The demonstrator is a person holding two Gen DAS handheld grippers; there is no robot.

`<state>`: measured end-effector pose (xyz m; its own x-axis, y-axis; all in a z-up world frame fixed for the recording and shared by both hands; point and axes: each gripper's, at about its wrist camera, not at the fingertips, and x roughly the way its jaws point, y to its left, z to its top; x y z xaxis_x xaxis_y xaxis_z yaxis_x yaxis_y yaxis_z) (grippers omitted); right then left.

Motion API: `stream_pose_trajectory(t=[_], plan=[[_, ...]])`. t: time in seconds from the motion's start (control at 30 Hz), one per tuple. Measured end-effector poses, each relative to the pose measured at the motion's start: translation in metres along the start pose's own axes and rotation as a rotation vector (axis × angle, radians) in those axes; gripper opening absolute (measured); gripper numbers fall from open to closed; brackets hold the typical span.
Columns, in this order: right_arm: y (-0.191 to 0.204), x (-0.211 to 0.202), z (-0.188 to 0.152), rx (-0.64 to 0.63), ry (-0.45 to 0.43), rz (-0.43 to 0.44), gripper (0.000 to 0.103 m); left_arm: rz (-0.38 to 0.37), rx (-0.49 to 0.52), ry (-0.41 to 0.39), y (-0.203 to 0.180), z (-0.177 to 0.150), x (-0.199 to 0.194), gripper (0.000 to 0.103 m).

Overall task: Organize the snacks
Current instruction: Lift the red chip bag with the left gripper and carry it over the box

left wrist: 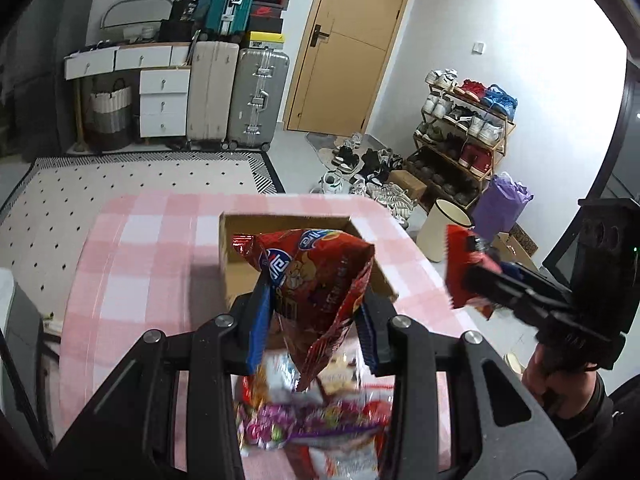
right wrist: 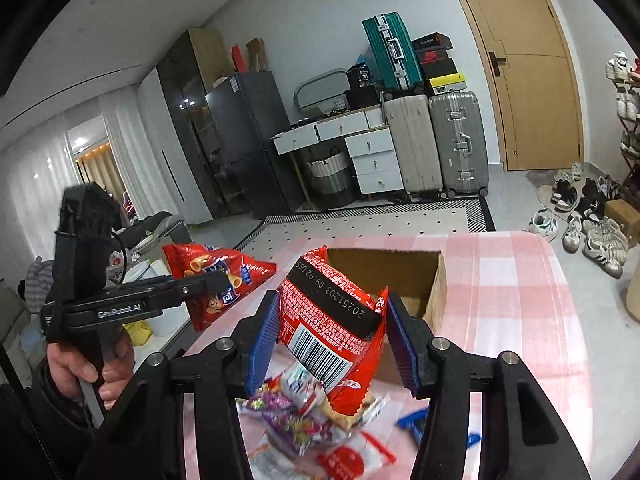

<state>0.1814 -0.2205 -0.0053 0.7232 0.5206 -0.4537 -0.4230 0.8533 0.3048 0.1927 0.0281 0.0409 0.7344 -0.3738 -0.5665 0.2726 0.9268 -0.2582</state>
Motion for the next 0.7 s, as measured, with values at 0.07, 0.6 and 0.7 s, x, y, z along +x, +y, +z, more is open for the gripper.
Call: stream_pose_trajectory(t=[0.07, 0.6, 0.7], plan=[[0.001, 0.008, 0.011, -0.008, 0.001, 0.004, 0.053, -0.004, 0.009, 0.005, -0.005, 0.015, 0.011, 0.034], [-0.015, 0.090, 0.059, -0.038, 0.071, 0.014, 0.053, 0.029, 0.007, 0.115, 0.022, 0.053, 0.114, 0.034], [-0.022, 0.111, 0.053, -0.039, 0.100, 0.003, 0.053, 0.020, 0.005, 0.144, 0.027, 0.051, 0.136, 0.034]])
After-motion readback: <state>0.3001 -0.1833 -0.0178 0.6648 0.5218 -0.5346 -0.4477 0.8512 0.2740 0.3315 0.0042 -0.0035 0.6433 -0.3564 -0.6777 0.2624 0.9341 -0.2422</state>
